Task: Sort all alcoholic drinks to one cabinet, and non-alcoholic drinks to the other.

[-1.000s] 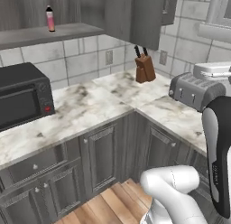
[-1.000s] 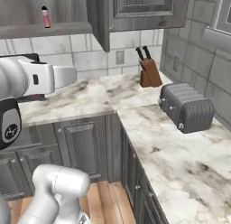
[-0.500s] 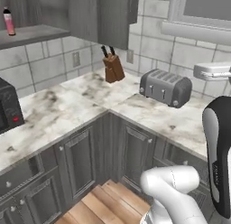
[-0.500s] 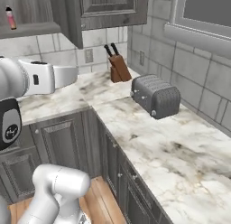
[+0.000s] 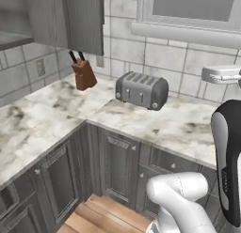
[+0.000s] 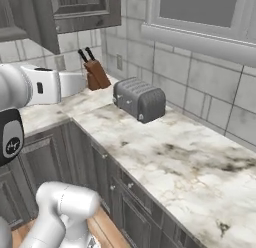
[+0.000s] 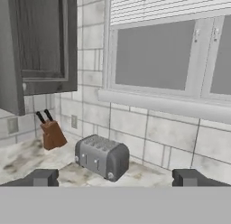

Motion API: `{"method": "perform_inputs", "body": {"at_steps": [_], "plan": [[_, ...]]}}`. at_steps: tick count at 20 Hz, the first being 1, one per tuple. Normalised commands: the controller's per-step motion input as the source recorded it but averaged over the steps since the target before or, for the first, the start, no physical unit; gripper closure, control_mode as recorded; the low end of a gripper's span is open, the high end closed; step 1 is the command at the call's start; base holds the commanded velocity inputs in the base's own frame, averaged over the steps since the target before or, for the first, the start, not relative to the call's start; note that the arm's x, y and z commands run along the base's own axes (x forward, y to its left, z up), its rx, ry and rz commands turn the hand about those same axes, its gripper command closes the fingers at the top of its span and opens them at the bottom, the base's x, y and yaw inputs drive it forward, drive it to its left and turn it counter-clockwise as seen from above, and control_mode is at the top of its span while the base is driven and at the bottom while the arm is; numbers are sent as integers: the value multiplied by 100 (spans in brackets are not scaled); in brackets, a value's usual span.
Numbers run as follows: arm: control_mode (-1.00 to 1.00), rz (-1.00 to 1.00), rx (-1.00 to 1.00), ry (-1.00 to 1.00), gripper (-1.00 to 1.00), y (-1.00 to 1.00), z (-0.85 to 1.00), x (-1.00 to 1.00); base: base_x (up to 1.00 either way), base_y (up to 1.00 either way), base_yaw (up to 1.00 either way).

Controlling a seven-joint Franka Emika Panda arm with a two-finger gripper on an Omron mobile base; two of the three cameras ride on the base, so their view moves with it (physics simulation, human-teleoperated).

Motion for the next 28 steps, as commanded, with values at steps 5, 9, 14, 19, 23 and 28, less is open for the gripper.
{"method": "perform_inputs", "body": {"at_steps": [5, 9, 14, 19, 23, 28], "plan": [[100, 0, 0, 0, -100, 0, 0, 0, -12, -12, -42], [100, 0, 0, 0, -100, 0, 0, 0, -5, -17, -42], [100, 0, 0, 0, -100, 0, 0, 0, 0, -25, -42], [100, 0, 0, 0, -100, 0, 0, 0, 0, -31, -42], [100, 0, 0, 0, -100, 0, 0, 0, 0, -31, -42], [100, 0, 0, 0, -100, 0, 0, 0, 0, -31, -42]]}}
